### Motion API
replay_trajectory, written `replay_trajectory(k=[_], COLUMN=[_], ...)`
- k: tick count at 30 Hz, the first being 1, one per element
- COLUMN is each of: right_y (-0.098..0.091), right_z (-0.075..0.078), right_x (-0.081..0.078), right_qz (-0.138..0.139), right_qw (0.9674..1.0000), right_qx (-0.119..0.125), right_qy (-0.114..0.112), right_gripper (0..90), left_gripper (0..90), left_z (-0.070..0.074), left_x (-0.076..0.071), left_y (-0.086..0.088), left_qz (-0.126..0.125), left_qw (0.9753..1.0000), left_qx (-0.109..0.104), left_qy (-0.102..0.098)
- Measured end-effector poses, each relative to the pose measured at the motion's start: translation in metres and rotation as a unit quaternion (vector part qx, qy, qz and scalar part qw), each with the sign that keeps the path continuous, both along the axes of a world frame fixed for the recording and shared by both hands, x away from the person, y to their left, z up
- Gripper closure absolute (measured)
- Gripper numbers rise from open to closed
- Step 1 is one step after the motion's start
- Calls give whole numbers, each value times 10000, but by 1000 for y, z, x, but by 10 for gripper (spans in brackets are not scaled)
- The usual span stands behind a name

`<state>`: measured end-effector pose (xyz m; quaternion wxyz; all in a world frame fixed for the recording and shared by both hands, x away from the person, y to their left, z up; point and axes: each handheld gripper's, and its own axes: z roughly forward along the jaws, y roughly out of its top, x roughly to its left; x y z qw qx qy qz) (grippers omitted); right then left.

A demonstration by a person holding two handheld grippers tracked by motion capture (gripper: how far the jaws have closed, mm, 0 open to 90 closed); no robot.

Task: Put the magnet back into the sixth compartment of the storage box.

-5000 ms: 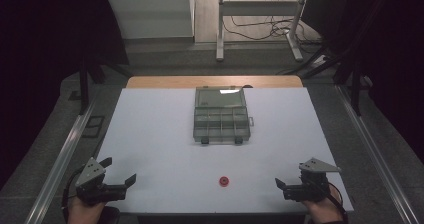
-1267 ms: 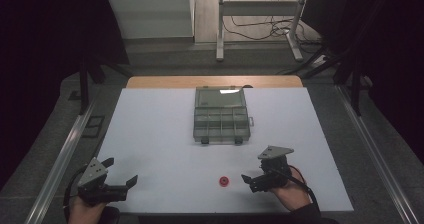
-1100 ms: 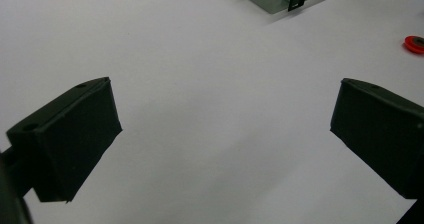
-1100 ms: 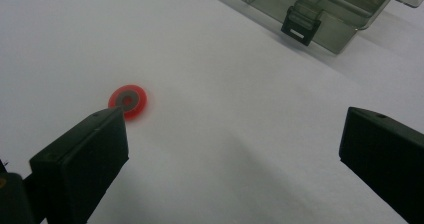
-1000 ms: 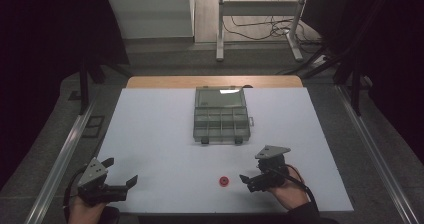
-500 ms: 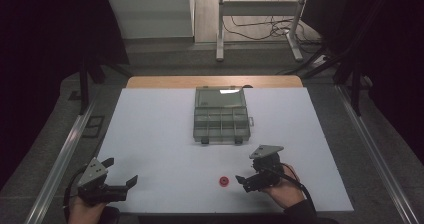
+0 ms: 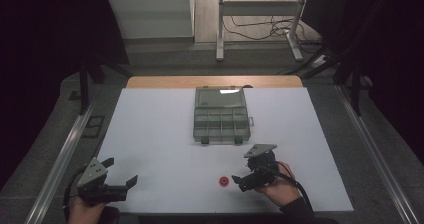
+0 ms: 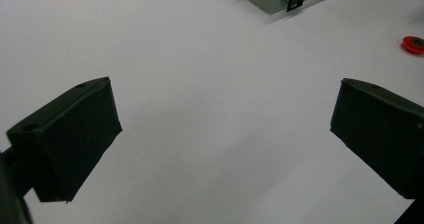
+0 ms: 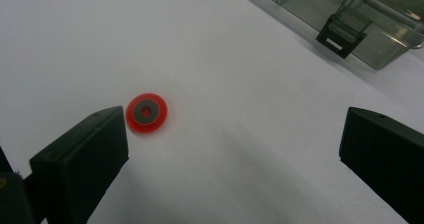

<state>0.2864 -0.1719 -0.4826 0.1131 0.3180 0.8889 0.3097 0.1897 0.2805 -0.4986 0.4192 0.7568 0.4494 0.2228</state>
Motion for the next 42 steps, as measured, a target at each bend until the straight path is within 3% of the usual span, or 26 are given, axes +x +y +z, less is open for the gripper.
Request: replay_trajectory(k=[21, 42], right_y=[24, 49], right_z=[-3, -18], right_x=[4, 4], right_qz=[231, 518], right_qw=[9993, 9971], right_qx=[-270, -470], right_qy=[151, 298], right_gripper=[7, 94], left_gripper=[1, 0], left_z=[0, 0], left_x=[0, 1], left_y=[0, 1], left_qz=[-36, -64], left_qw=[10000, 10000], left_qx=[4, -6], left_qy=[14, 27])
